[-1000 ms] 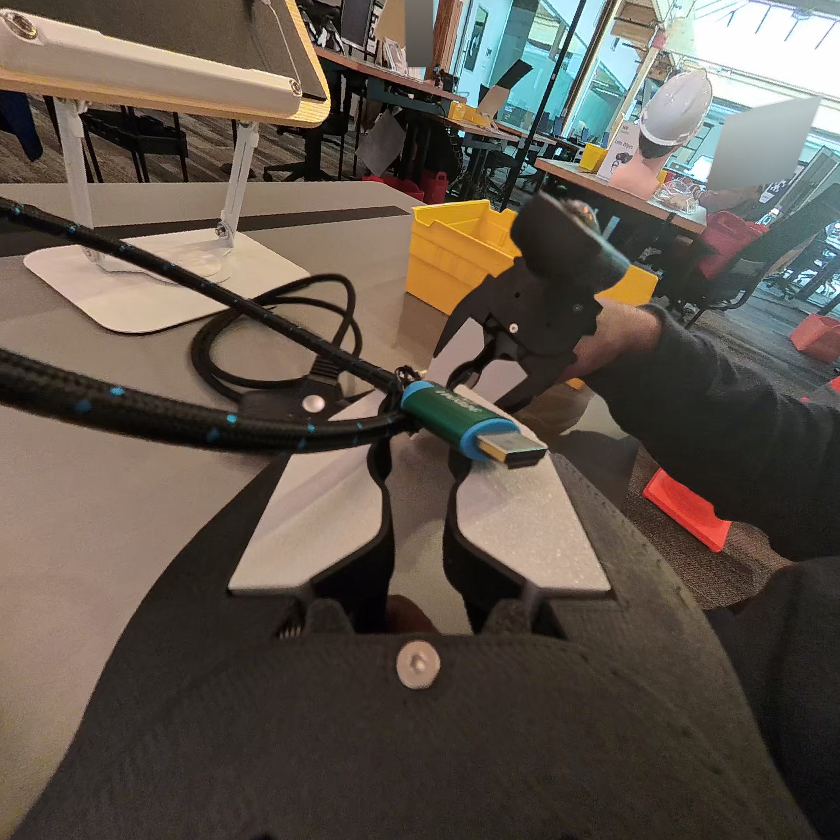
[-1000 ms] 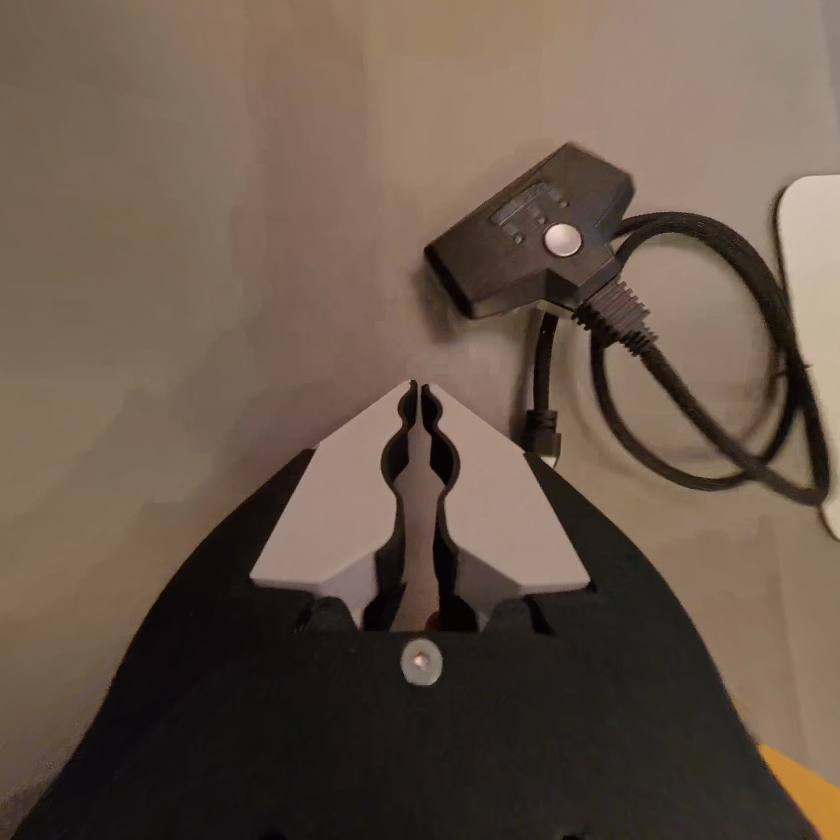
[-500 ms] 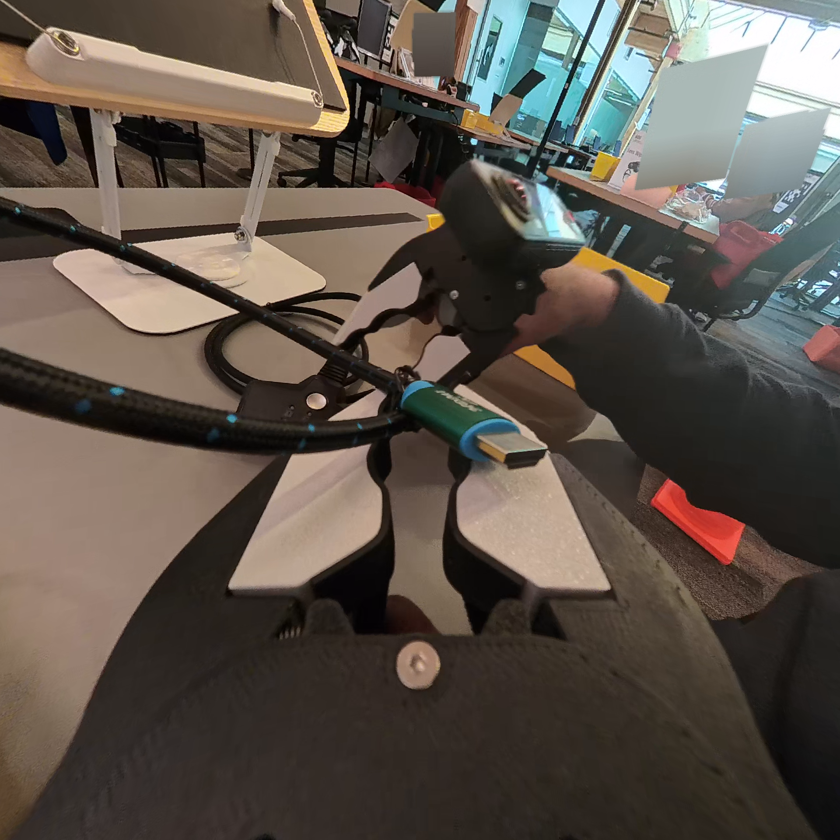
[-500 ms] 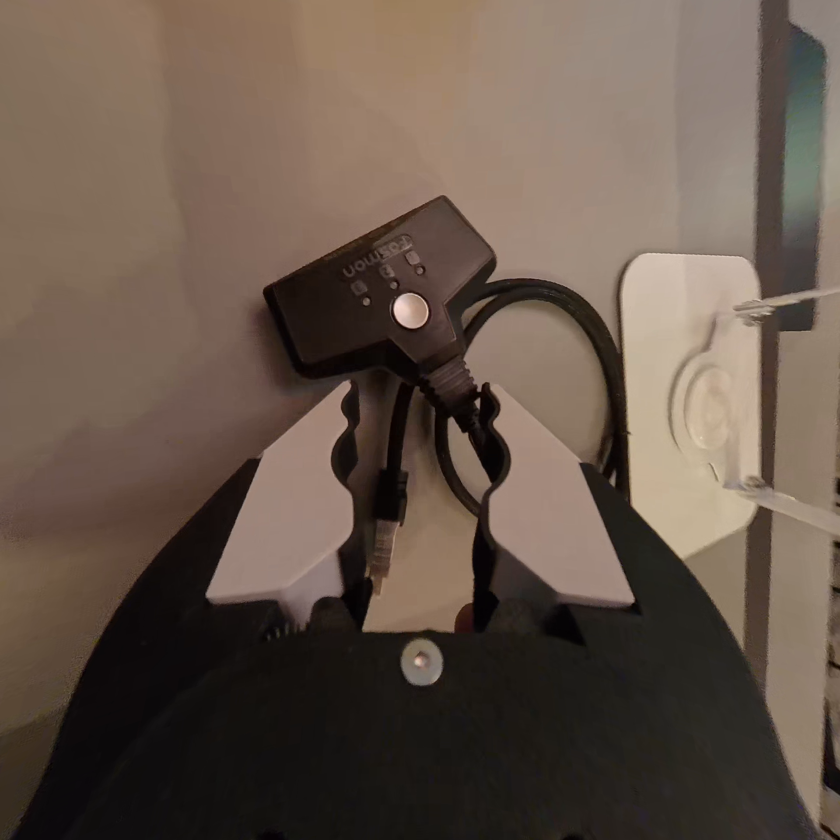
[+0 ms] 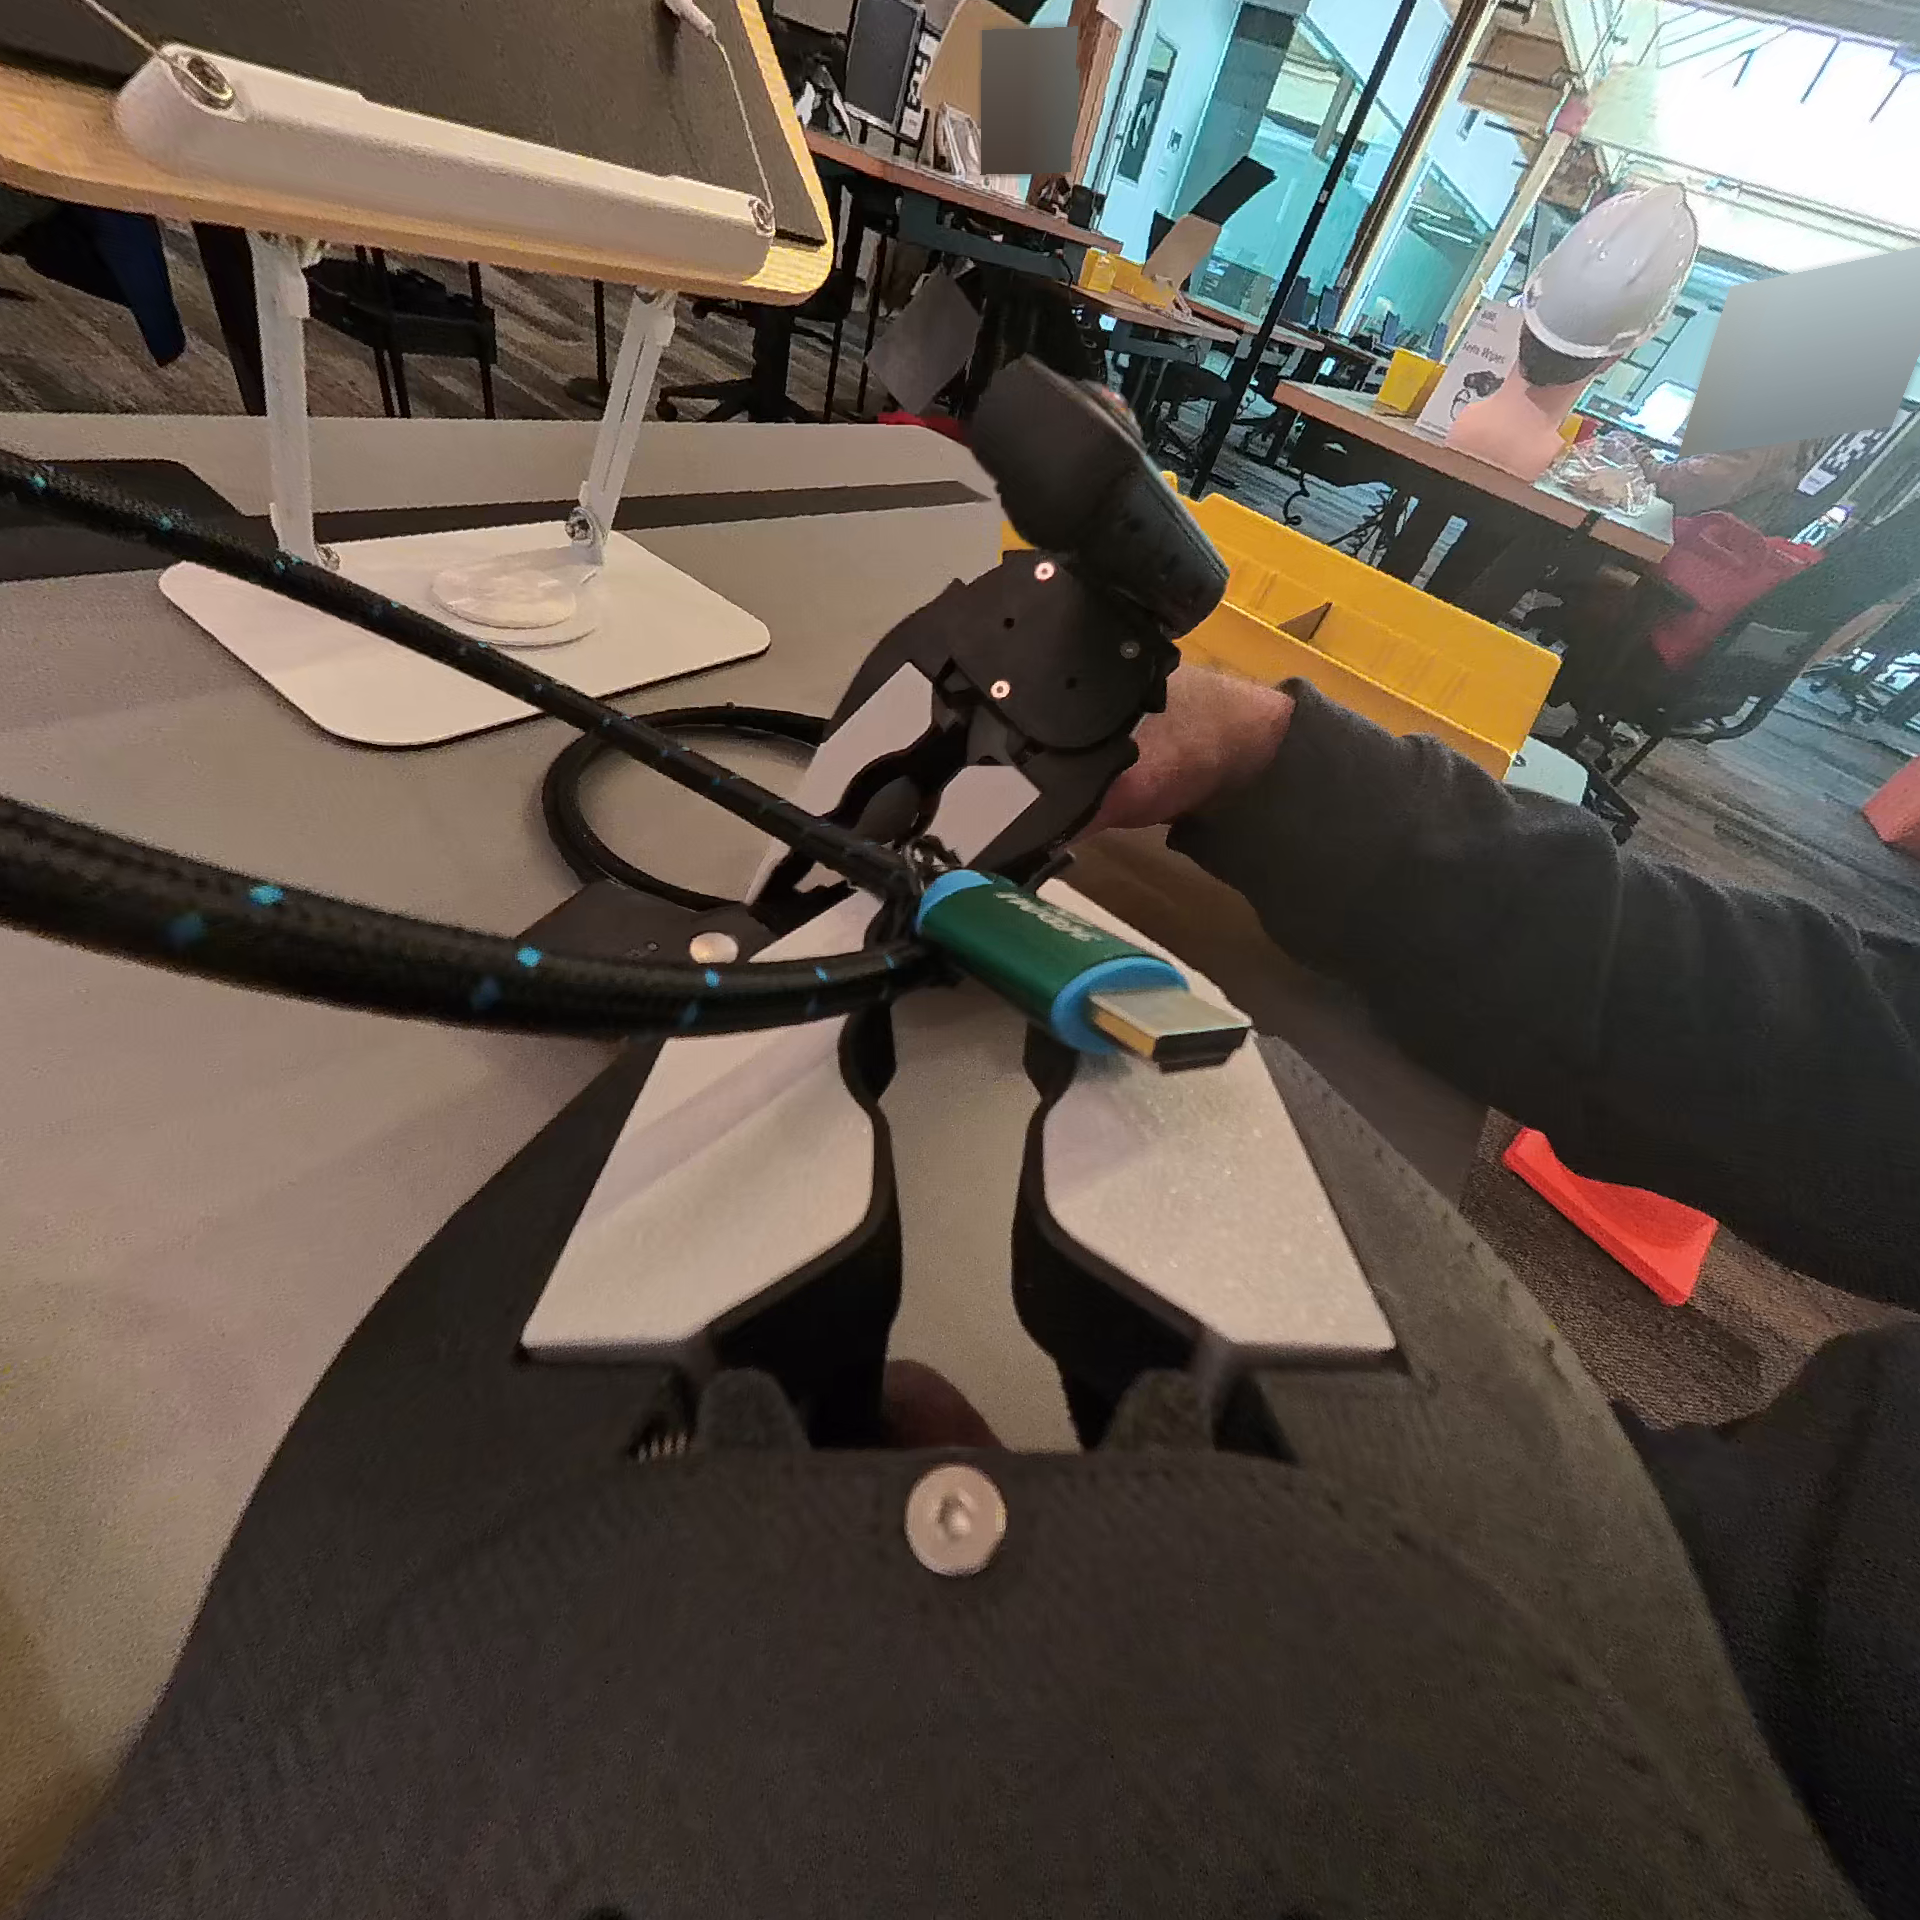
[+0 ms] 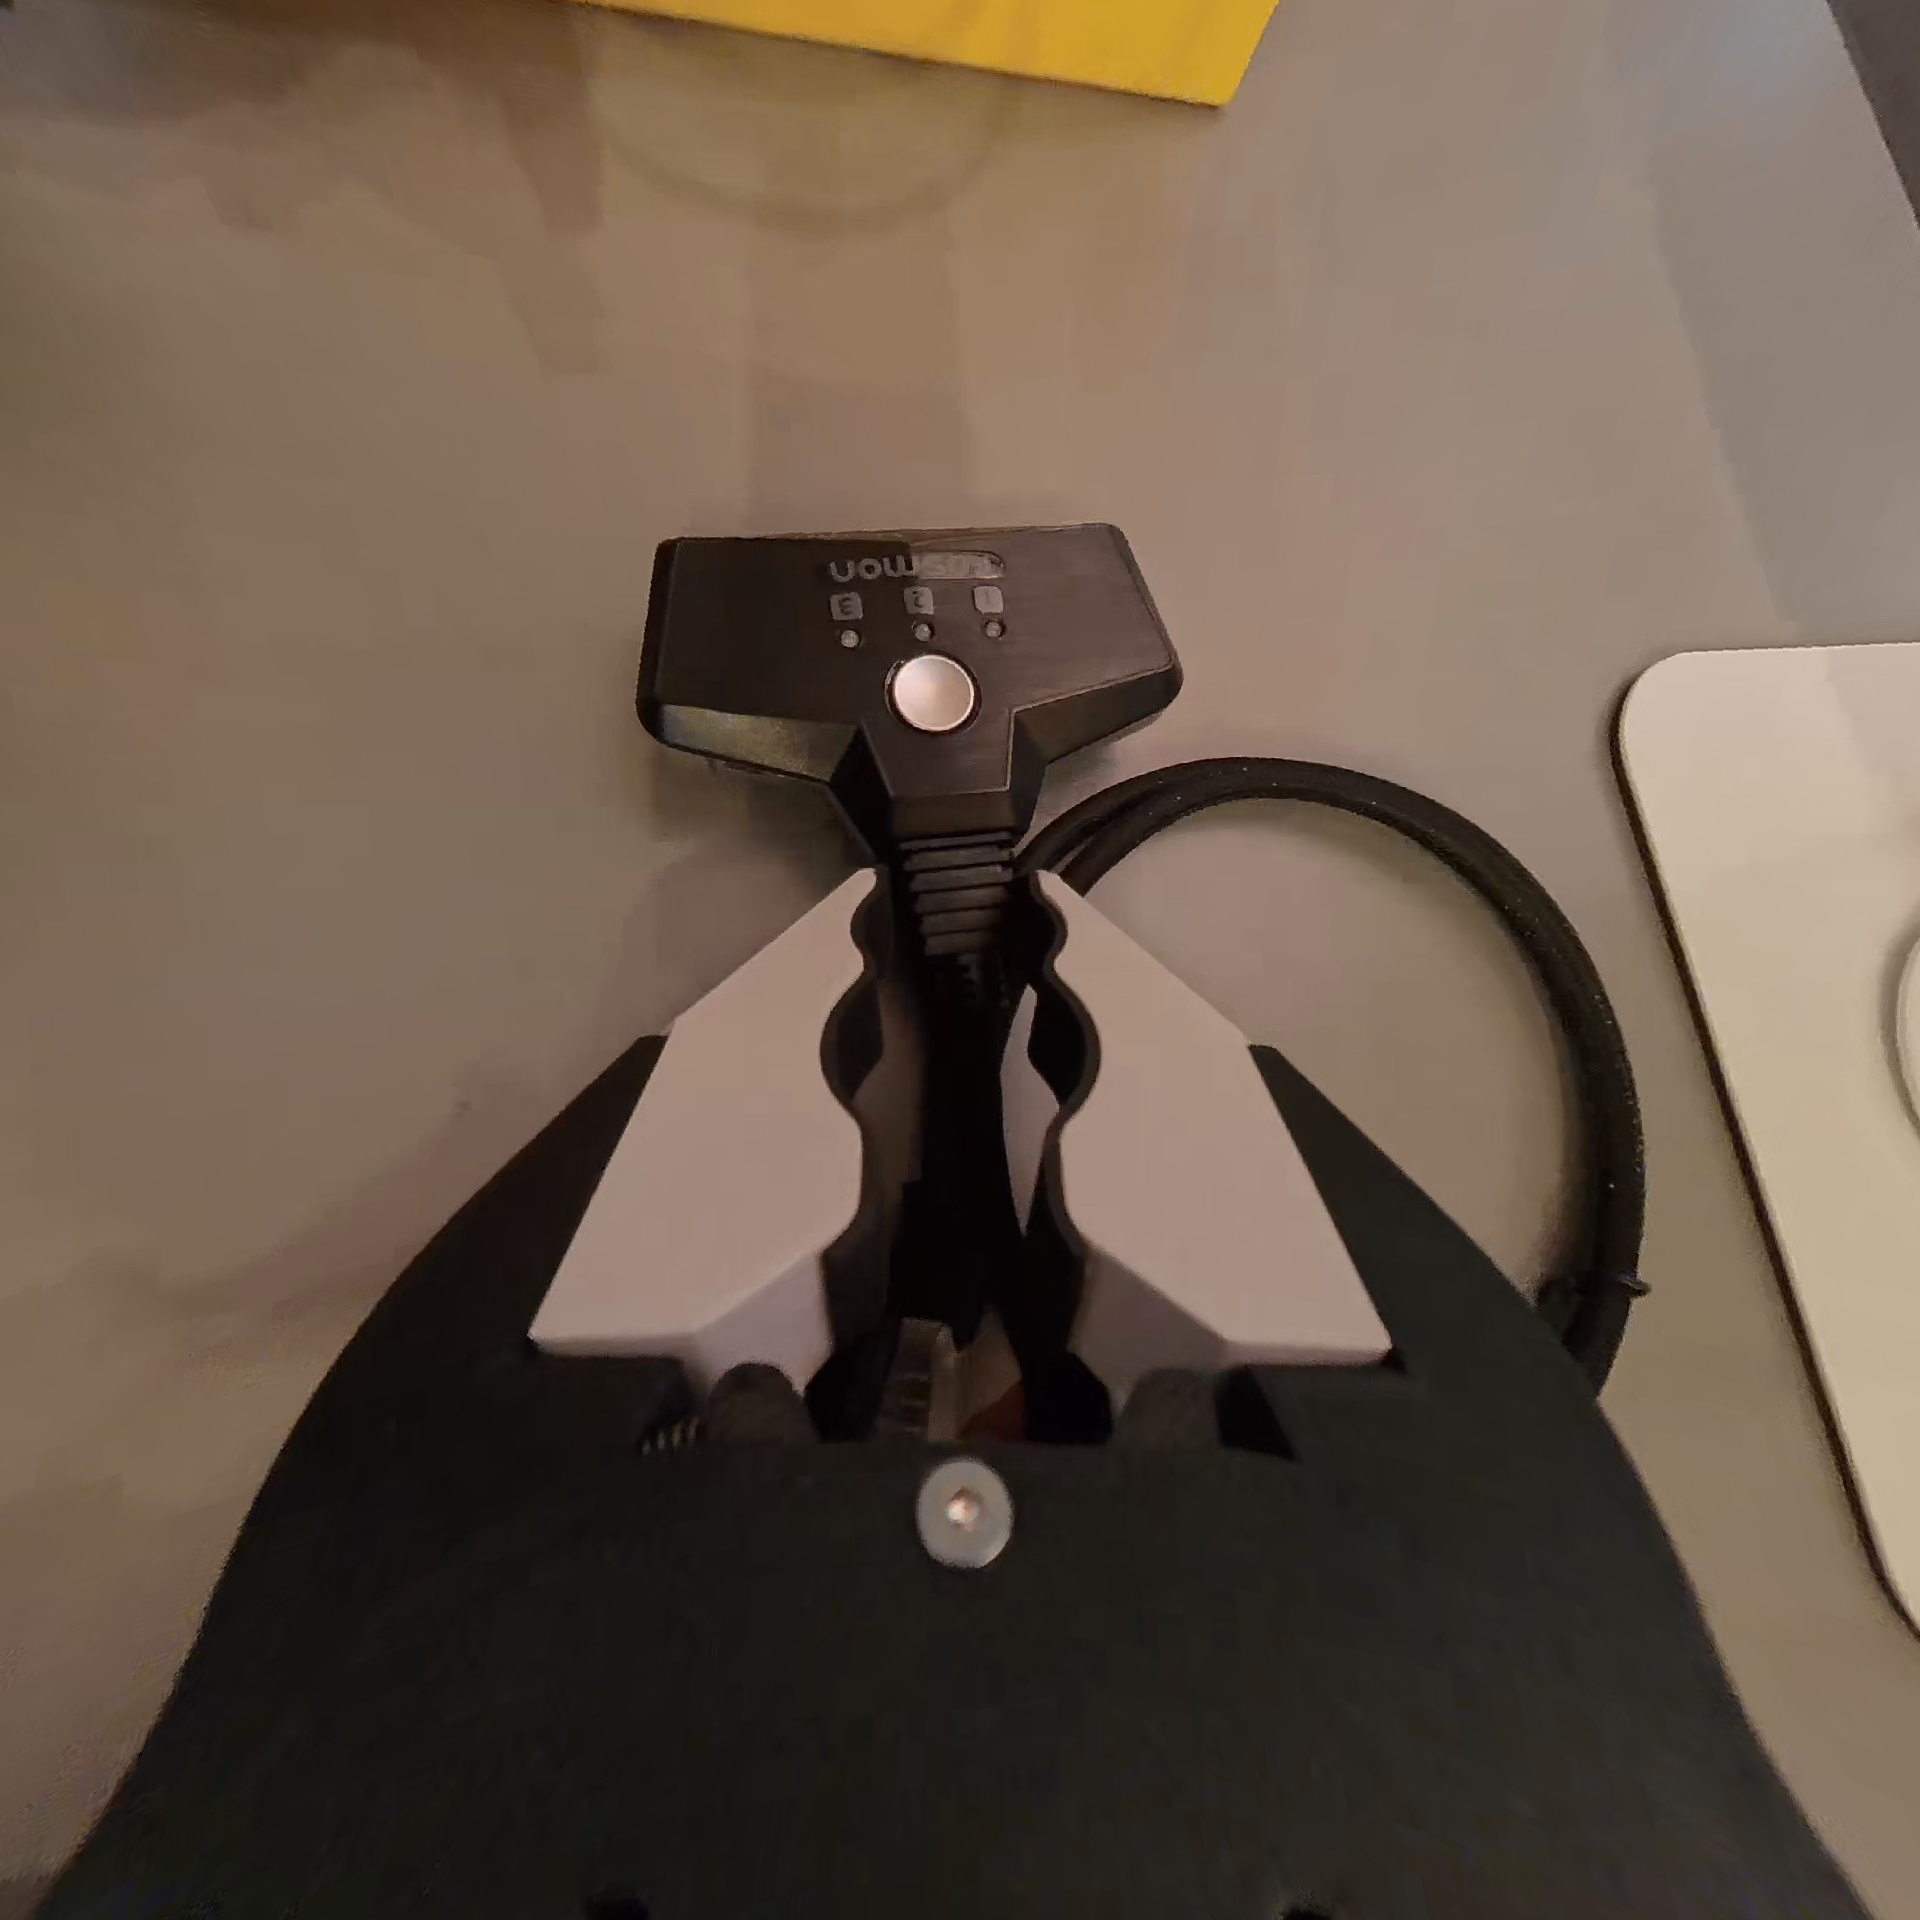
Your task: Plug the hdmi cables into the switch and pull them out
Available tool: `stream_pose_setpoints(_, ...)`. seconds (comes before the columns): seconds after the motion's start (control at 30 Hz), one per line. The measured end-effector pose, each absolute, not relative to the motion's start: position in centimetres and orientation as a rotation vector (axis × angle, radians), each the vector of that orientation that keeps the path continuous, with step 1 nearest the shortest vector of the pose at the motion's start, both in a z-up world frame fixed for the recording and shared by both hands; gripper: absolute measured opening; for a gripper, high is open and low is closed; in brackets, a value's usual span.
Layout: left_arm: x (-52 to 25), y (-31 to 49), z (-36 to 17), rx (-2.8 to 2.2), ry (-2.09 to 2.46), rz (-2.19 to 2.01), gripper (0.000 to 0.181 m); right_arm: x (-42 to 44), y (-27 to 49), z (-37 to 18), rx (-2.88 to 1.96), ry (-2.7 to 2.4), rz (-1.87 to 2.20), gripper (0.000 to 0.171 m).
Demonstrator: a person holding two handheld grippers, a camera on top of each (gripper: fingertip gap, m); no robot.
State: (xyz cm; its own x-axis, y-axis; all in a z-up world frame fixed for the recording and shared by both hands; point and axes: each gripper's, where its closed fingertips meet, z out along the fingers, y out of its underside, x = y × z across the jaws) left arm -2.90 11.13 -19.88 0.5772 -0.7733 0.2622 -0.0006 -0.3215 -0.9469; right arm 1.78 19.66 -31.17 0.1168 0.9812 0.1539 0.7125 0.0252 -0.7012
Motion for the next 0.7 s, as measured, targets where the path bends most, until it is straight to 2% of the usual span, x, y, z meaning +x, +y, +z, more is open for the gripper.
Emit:
stream_pose_setpoints(0.43,-4.8,11.9,-16.4,-1.646,0.613,-0.809,0.02,2.1,17.2,-24.2,-1.451,-1.405,1.052,0.021)
stream_pose_setpoints(0.7,-5.5,11.8,-14.7,-1.592,0.654,-0.753,0.02,2.2,15.4,-22.2,-1.338,-1.397,1.214,0.021)
